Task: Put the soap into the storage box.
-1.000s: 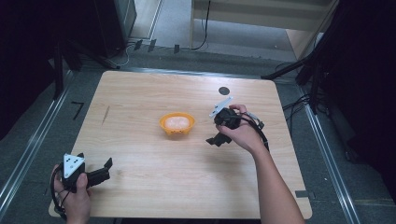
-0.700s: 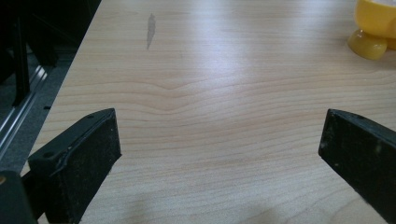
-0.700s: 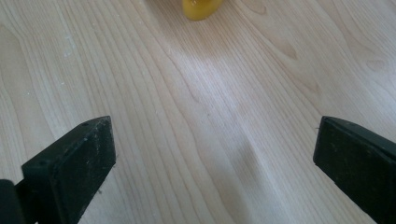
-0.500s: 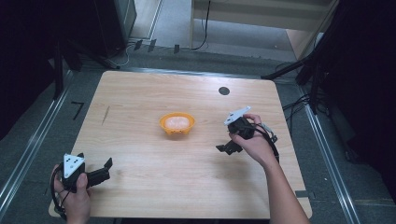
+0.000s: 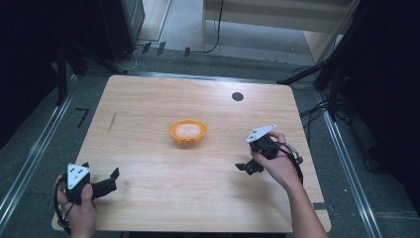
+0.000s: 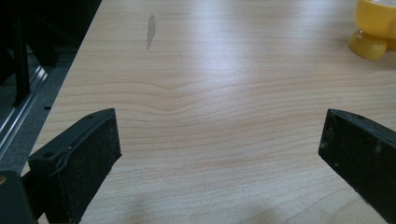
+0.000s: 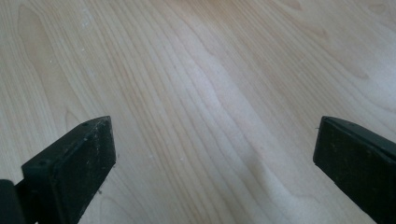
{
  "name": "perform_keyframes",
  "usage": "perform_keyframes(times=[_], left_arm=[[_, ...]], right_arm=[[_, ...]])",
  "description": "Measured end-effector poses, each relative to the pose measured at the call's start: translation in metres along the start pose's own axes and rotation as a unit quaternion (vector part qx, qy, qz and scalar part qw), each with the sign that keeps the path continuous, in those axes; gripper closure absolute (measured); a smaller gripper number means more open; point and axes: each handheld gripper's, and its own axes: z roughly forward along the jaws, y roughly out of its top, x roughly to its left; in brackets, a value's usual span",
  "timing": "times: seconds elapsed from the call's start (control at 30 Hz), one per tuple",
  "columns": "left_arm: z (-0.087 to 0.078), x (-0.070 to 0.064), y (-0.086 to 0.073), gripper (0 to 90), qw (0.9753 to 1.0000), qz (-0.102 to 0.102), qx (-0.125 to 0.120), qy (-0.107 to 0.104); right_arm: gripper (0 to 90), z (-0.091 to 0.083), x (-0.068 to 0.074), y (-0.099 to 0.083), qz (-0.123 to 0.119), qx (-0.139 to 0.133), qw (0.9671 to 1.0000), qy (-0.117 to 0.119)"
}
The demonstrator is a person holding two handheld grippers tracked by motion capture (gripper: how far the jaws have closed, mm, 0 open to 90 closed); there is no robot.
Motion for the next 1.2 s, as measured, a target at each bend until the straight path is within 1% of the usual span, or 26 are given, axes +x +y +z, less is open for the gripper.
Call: perform_keyframes(times=[0.13,0.23,0.27,0.43,0.6,0.73,0.8,0.9,1.13,1.2], left_arm=[[0.0,0.0,0.0,0.0,1.0,0.0,0.0,-0.001],[0.0,0.0,0.0,0.0,1.0,0.0,0.0,-0.001],[0.0,0.0,0.0,0.0,1.0,0.0,0.0,-0.002],[0.0,0.0,0.0,0.0,1.0,0.002,0.0,-0.001],[0.0,-0.001,0.0,0.0,1.0,0.004,-0.001,-0.001],[-0.001,-0.001,0.0,0.0,1.0,0.007,0.0,0.001],[-0.001,-0.002,0.0,0.0,1.0,0.008,0.0,0.002],[0.0,-0.002,0.0,0.0,1.0,0.009,0.0,0.003],[0.0,-0.003,0.0,0.0,0.9999,0.012,0.0,0.003],[0.0,-0.003,0.0,0.0,0.9999,0.012,0.0,0.003]], right_arm=[[0.0,-0.004,0.003,-0.01,0.007,-0.001,1.0,-0.006],[0.0,-0.009,0.005,-0.018,0.012,-0.009,0.9998,-0.012],[0.0,-0.01,0.005,-0.021,0.01,-0.011,0.9998,-0.014],[0.0,-0.018,0.007,-0.037,0.026,-0.019,0.9992,-0.023],[0.0,-0.023,0.008,-0.054,0.032,-0.027,0.9987,-0.028],[0.0,-0.028,0.009,-0.07,0.046,-0.035,0.9977,-0.033],[0.0,-0.03,0.01,-0.077,0.048,-0.039,0.9975,-0.035],[0.0,-0.032,0.01,-0.091,0.06,-0.042,0.9966,-0.038],[0.0,-0.038,0.012,-0.113,0.077,-0.057,0.9943,-0.046],[0.0,-0.04,0.014,-0.119,0.08,-0.066,0.9933,-0.05]])
